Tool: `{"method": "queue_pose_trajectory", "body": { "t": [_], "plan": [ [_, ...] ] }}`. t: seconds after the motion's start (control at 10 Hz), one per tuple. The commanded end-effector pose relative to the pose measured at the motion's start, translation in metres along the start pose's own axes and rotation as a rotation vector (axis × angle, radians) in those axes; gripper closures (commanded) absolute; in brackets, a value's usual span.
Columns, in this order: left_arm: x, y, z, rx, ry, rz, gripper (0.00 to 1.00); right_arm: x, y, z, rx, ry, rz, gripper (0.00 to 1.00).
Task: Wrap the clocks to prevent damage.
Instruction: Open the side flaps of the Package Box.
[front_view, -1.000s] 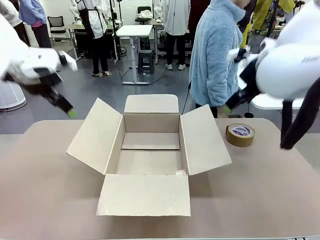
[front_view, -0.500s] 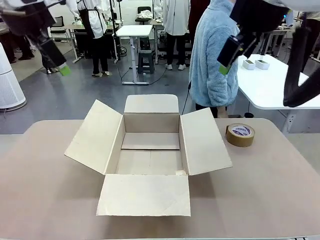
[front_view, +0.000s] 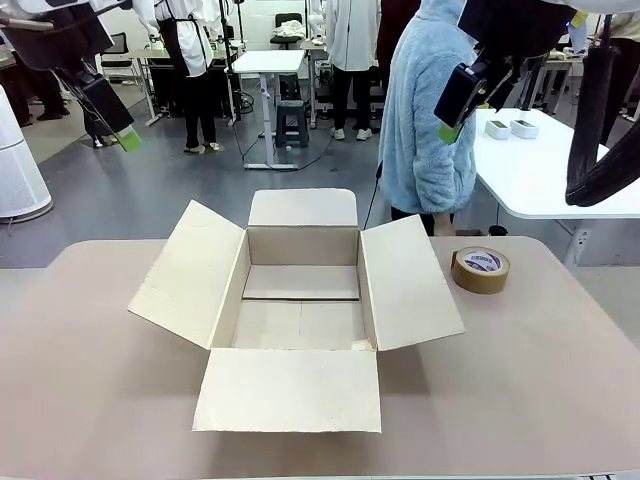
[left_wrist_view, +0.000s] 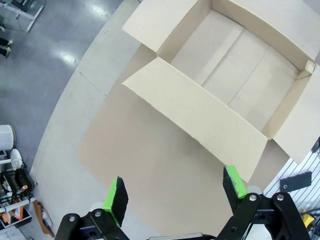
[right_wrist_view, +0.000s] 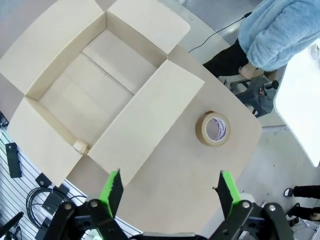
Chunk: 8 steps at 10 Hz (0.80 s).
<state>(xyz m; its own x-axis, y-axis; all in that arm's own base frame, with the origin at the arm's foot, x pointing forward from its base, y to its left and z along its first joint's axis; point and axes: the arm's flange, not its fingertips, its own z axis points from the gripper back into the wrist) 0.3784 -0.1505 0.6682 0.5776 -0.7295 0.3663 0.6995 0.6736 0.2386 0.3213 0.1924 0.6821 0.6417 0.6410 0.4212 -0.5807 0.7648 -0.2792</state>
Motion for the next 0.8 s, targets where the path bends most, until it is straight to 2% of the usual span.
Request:
{"method": "queue_pose_trajectory", "body": {
  "t": [0.0,0.1,0.2,0.3,0.4,0.5,0.7],
  "plan": [
    [-0.013,0.008,-0.011,-0.215,-0.081,-0.13,0.0,-0.013,-0.017,-0.022,0.083,-0.113,0.04,0.0],
    [-0.022,0.029,-0.019,-0.349,-0.174,-0.203,0.0,-0.026,-0.035,-0.042,0.11,-0.228,0.067,0.0],
    [-0.031,0.049,-0.025,-0.438,-0.283,-0.309,0.0,-0.035,-0.046,-0.055,0.166,-0.303,0.084,0.0],
    [-0.045,0.059,-0.03,-0.511,-0.377,-0.333,0.0,-0.046,-0.054,-0.067,0.205,-0.362,0.126,0.0],
    [-0.054,0.068,-0.036,-0.527,-0.444,-0.369,0.0,-0.057,-0.066,-0.078,0.258,-0.41,0.119,0.0],
    [-0.066,0.078,-0.042,-0.542,-0.485,-0.375,0.0,-0.069,-0.08,-0.085,0.36,-0.447,0.119,0.0],
    [-0.09,0.088,-0.045,-0.542,-0.516,-0.335,0.0,-0.088,-0.093,-0.084,0.55,-0.396,0.155,0.0]
  ]
}}
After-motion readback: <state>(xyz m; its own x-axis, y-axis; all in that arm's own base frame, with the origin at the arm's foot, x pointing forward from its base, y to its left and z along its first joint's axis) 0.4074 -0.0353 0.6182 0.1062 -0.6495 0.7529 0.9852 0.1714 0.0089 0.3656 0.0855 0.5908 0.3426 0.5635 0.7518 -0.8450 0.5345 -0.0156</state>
